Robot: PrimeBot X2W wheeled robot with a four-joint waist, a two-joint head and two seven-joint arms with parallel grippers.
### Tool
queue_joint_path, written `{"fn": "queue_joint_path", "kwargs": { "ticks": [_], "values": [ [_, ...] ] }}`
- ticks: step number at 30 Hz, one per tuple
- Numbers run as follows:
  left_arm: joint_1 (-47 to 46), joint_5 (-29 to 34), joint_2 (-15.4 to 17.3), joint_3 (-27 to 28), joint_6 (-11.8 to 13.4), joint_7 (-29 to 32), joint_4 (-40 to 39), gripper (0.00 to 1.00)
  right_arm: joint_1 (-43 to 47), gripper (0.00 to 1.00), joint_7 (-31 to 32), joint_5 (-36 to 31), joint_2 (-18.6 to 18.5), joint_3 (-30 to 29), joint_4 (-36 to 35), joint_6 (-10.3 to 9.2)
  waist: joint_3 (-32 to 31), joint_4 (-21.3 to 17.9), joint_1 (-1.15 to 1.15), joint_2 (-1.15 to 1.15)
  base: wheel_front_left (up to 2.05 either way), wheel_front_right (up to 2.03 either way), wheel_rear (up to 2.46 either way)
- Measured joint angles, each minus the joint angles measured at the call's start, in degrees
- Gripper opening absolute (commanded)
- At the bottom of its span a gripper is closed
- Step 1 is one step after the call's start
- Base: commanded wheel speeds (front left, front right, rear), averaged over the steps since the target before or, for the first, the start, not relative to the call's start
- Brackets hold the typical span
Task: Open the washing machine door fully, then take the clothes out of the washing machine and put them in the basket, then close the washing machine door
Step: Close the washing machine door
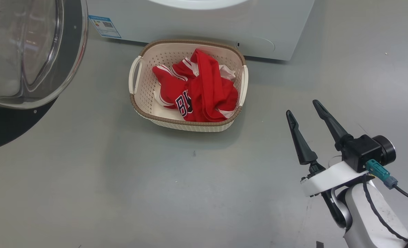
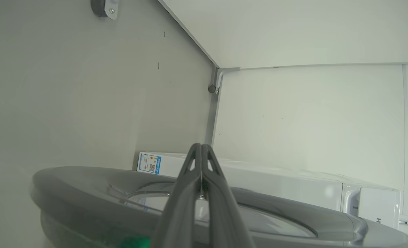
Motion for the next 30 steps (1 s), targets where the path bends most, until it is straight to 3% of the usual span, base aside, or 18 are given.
{"fn": "queue_joint_path", "kwargs": {
  "ticks": [30],
  "values": [
    [-2.0, -2.5, -5.4, -2.1, -0.8, 9.0, 1.3, 0.0, 0.2, 1.0, 0.0, 0.4, 1.7, 0.1, 2.0, 0.07, -5.4, 2.2, 0.0, 0.0, 0.0, 0.0, 0.0]
  ]
}}
